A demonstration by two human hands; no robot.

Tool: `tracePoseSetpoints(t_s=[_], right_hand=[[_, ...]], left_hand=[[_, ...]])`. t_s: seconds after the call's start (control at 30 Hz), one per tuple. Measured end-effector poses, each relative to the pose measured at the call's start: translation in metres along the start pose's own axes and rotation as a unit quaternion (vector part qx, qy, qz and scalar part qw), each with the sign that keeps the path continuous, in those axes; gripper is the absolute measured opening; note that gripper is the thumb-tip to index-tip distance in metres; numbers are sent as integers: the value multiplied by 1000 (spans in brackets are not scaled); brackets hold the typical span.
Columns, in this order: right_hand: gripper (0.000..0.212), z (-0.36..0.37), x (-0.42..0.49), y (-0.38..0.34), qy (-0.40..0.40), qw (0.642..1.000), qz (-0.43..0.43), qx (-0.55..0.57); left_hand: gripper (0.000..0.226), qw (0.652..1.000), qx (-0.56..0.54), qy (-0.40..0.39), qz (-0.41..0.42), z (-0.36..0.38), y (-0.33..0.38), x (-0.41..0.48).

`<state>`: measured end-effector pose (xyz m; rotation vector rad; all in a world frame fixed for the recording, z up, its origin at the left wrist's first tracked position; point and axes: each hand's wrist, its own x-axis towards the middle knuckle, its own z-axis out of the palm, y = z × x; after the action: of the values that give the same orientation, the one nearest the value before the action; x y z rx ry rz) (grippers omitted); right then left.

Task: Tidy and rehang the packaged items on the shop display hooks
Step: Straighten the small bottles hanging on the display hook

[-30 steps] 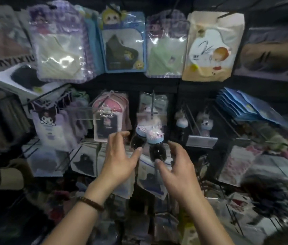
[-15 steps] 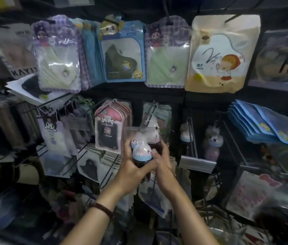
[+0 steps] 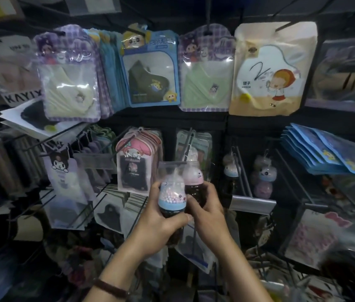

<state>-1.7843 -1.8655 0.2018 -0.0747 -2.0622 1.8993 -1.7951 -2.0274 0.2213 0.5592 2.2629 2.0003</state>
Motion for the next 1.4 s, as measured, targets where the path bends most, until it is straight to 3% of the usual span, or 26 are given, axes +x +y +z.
tracePoseSetpoints(t_s=[0.53, 0.63, 1.0, 1.4], right_hand=[[37, 13, -73, -1, 11, 997, -69, -14], [28, 5, -87, 17, 58, 997, -55, 8], [23, -47, -102, 58, 244, 969, -16, -20], [36, -62, -90, 51, 231, 971, -43, -35]], left_hand=[[83, 994, -54, -93, -17, -44, -4, -69], [88, 993, -62, -92, -35, -45, -18, -66], [90, 983, -98, -145, -57, 10, -23, -56], [72, 982, -99, -142, -70, 41, -11, -48]])
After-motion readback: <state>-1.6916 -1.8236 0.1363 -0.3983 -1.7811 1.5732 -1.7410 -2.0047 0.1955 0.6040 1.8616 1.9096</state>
